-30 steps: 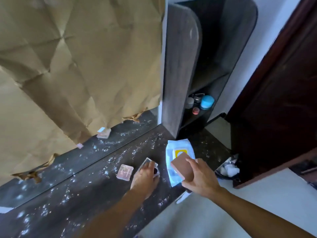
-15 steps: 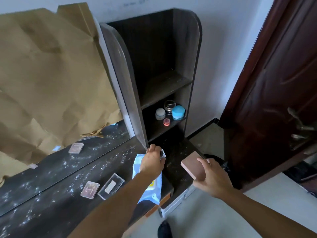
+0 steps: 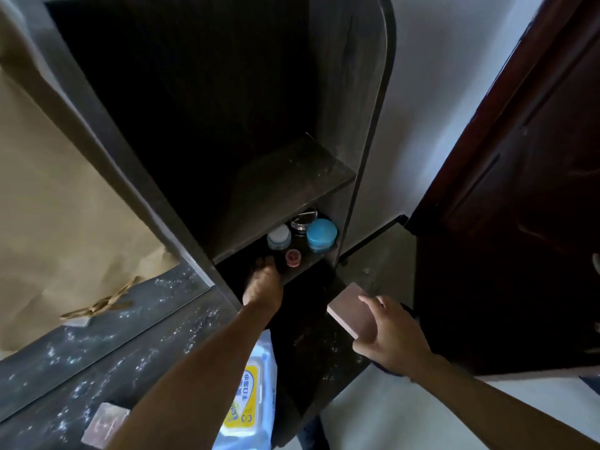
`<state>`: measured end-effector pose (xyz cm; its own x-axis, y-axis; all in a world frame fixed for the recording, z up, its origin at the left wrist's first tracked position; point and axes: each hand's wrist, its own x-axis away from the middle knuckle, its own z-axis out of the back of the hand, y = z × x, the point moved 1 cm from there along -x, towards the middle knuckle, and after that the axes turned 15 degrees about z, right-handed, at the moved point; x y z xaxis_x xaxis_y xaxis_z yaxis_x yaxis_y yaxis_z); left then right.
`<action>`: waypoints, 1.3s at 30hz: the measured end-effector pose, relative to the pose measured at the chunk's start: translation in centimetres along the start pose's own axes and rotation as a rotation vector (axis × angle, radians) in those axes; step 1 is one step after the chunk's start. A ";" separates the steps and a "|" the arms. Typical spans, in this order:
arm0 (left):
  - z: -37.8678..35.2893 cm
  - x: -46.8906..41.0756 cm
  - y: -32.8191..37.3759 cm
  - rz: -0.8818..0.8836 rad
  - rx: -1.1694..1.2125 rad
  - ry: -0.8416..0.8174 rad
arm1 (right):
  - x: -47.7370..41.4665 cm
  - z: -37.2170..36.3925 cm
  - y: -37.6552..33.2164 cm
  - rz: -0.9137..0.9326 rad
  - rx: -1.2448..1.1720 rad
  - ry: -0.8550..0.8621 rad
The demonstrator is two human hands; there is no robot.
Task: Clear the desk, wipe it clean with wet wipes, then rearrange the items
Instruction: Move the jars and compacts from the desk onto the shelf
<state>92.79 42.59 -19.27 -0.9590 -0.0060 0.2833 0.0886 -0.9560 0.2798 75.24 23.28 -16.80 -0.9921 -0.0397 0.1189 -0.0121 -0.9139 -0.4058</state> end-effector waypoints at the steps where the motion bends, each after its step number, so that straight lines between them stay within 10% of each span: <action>1: -0.1 -0.6 0.1 0.001 -0.019 0.013 | -0.5 0.0 0.4 0.002 -0.006 -0.002; 27: 8.3 13.2 -1.5 0.344 0.471 0.646 | -9.1 14.5 -5.2 0.815 -0.253 0.304; 39: 14.3 12.4 -2.9 0.177 0.469 0.454 | -17.2 13.4 -15.5 0.669 0.040 0.258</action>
<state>84.51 49.46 -3.44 -0.9281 -0.3715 -0.0235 0.2639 -0.7014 0.6621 94.22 32.73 -0.41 -0.7830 -0.5046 -0.3636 0.6090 -0.7409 -0.2831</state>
